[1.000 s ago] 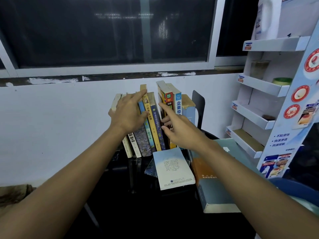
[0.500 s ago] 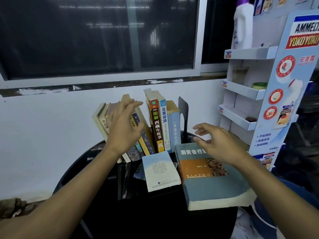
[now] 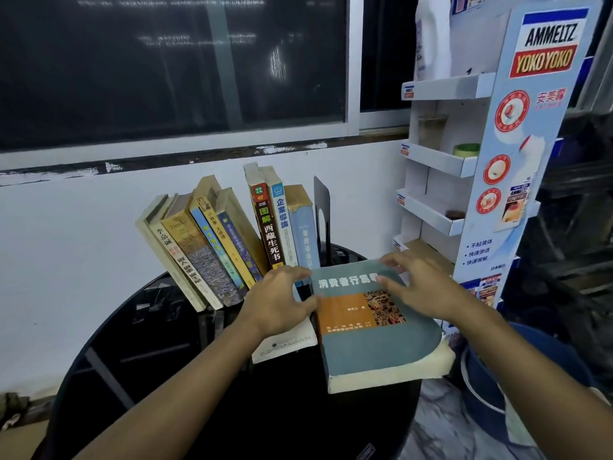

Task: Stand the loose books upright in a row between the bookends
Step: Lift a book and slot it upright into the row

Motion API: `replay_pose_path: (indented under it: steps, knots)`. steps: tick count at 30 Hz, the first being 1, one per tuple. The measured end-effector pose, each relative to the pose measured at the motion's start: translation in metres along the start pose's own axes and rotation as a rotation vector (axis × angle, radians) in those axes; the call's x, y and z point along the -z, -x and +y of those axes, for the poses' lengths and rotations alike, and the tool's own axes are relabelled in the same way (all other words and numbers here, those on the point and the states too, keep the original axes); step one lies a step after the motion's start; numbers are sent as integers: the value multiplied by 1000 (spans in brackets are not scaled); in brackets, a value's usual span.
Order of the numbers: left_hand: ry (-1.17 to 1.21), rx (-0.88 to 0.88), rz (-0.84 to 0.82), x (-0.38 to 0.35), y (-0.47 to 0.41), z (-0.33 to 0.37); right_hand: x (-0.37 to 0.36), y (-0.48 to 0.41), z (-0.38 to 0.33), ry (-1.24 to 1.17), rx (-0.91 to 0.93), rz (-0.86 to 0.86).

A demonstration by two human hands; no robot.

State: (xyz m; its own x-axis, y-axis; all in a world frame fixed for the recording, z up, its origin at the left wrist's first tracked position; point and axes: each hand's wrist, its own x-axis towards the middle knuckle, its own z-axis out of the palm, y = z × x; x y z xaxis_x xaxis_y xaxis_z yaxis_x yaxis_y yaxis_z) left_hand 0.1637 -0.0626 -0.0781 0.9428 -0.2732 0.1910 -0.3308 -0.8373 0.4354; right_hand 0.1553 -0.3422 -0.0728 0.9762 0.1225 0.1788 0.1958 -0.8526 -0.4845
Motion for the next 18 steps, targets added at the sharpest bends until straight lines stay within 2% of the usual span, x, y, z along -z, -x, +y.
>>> replay_pose_path:
  steps: [8,18]
  knots:
    - [-185,57,-105,-27,-19,1,-8,-12,19,74,-37,-109]
    - [-57,119,-121,-40,-28,1,-21,-11,19,16,-92,-163]
